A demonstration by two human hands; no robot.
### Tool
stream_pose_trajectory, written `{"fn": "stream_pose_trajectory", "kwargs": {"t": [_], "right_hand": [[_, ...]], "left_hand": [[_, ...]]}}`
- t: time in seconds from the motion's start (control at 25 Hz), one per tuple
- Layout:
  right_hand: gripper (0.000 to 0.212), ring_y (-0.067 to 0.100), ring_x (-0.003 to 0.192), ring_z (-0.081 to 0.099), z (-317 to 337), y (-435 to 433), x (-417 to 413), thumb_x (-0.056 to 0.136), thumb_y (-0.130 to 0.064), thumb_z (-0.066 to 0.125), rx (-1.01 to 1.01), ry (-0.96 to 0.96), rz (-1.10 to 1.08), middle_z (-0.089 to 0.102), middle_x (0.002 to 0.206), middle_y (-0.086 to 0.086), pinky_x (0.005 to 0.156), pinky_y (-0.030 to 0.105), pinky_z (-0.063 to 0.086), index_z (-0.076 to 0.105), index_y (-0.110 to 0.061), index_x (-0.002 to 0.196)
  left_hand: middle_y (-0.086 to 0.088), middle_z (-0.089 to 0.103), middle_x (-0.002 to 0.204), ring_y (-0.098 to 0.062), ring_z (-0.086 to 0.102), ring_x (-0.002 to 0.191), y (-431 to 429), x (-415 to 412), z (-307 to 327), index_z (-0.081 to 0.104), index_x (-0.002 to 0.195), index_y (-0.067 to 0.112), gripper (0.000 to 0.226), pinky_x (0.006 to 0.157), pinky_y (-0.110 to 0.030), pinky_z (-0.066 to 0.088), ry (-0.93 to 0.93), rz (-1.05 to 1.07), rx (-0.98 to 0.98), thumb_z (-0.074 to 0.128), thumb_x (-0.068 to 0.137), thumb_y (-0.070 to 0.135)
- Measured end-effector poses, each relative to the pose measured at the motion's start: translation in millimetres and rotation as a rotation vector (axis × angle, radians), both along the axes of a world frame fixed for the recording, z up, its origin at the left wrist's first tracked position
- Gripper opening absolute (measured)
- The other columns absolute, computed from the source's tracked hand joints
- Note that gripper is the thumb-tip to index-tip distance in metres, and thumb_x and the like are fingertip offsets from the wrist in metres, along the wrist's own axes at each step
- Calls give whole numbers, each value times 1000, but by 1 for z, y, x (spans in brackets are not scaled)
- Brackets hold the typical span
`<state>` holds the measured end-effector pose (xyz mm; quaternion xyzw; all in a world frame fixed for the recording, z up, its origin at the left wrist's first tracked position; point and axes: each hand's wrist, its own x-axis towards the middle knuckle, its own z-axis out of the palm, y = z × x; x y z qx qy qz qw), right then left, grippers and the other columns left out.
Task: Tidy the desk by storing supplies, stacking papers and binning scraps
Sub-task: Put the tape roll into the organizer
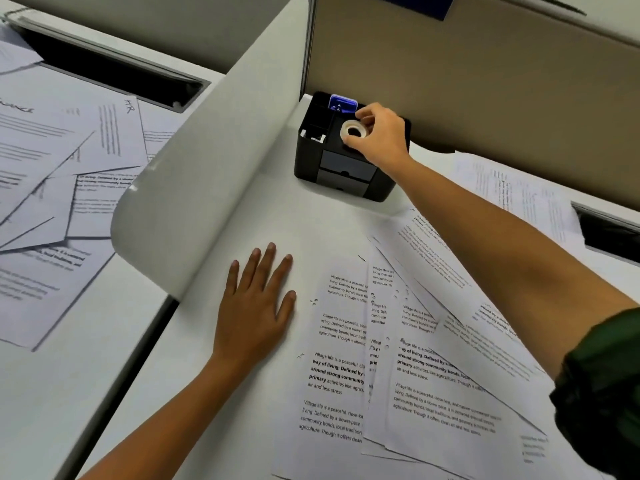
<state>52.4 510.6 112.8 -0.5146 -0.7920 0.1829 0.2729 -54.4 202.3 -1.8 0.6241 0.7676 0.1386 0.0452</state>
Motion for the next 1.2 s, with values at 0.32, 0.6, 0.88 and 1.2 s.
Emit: {"fn": "stream_pose_trajectory", "kwargs": {"t": [0.32, 0.6, 0.88, 1.2], "right_hand": [[40, 16, 104, 52, 6, -12, 6, 75, -26, 74, 63, 103, -55, 56, 114, 6, 84, 18, 41, 61, -14, 111], [30, 16, 102, 53, 13, -96, 62, 79, -24, 69, 117, 204, -68, 60, 110, 2, 86, 27, 46, 62, -17, 108], [28, 8, 98, 55, 3, -209, 126, 82, -22, 68, 45, 263, -105, 62, 111, -1, 84, 20, 47, 61, -18, 109], [30, -3, 95, 56, -49, -355, 286, 80, -14, 70, -104, 259, -242, 64, 105, -5, 81, 2, 41, 60, -21, 108]], "left_hand": [[6, 4, 158, -13, 0, 146, 0, -1, 2, 14, 148, 33, 57, 118, -42, 5, -19, -2, 10, 25, 94, 47], [6, 6, 158, -13, 2, 146, -5, 9, -1, 16, 148, 33, 56, 118, -42, 5, -19, -7, -10, 24, 94, 47], [7, 3, 157, -13, -2, 145, -3, -6, 0, 11, 148, 33, 61, 119, -41, 1, -5, -29, -35, 11, 91, 53], [8, 16, 156, -9, 4, 144, -62, 54, 16, 26, 146, 26, 58, 116, -41, -7, -380, 70, -46, 19, 96, 54]]}}
